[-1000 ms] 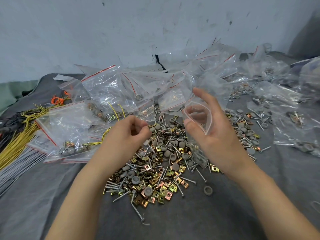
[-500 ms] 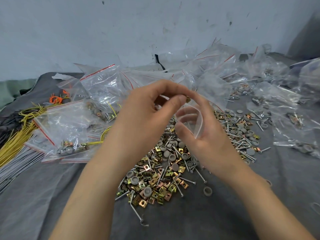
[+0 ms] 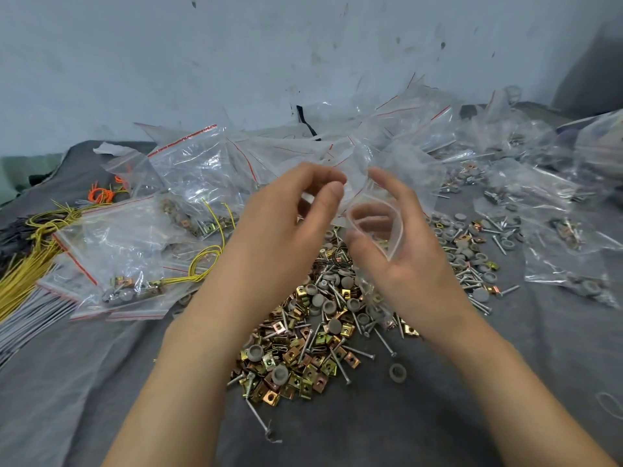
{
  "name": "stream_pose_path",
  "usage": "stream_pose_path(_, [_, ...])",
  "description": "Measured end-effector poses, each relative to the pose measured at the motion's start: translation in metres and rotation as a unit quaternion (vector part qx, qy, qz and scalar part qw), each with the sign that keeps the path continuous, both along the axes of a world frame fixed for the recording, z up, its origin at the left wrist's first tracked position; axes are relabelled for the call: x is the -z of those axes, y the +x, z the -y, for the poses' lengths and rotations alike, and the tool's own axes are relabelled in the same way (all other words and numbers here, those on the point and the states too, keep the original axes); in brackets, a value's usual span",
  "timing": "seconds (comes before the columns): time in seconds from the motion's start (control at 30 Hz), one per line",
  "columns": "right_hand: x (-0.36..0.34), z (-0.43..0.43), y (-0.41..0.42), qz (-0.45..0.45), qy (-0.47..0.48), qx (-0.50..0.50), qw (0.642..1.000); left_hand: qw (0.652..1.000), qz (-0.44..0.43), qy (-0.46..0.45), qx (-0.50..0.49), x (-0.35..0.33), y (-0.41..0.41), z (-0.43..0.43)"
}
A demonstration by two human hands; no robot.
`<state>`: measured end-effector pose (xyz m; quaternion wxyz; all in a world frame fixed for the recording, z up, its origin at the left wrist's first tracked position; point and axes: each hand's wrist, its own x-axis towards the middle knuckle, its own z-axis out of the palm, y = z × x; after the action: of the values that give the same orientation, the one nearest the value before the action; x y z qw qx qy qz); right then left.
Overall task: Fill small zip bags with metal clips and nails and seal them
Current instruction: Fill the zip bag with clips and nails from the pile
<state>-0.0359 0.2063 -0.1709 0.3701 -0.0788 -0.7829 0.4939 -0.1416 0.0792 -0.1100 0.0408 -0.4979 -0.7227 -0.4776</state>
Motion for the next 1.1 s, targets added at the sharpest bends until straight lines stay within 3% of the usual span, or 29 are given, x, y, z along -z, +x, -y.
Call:
stream_pose_path(0.1, [-0.004, -0.004, 0.004, -0.015, -0.032, -0.002, 0.999, 0.996, -0.001, -0.087, -0.007, 0.02, -0.008, -0.003])
stream_pose_path(0.23, [-0.009, -0.008, 0.007, -0.045, -0.044, 0.015, 0.998, 0.962, -0.042, -0.268, 0.02, 0.047, -0.006, -0.008])
stream_pose_path(0.4, [-0.011, -0.011, 0.011, -0.058, -0.04, 0.031, 0.997, 0.905, -0.193, -0.379, -0.016, 0.063, -0.001, -0.011])
stream_pose_path(0.53, [-0.01, -0.013, 0.011, -0.057, -0.039, 0.031, 0.997, 0.884, -0.253, -0.389, -0.058, 0.073, 0.01, -0.013])
stream_pose_path(1.1, [-0.01, -0.013, 0.012, -0.039, -0.02, 0.043, 0.998, 0.895, -0.228, -0.374, -0.085, 0.082, 0.009, -0.018])
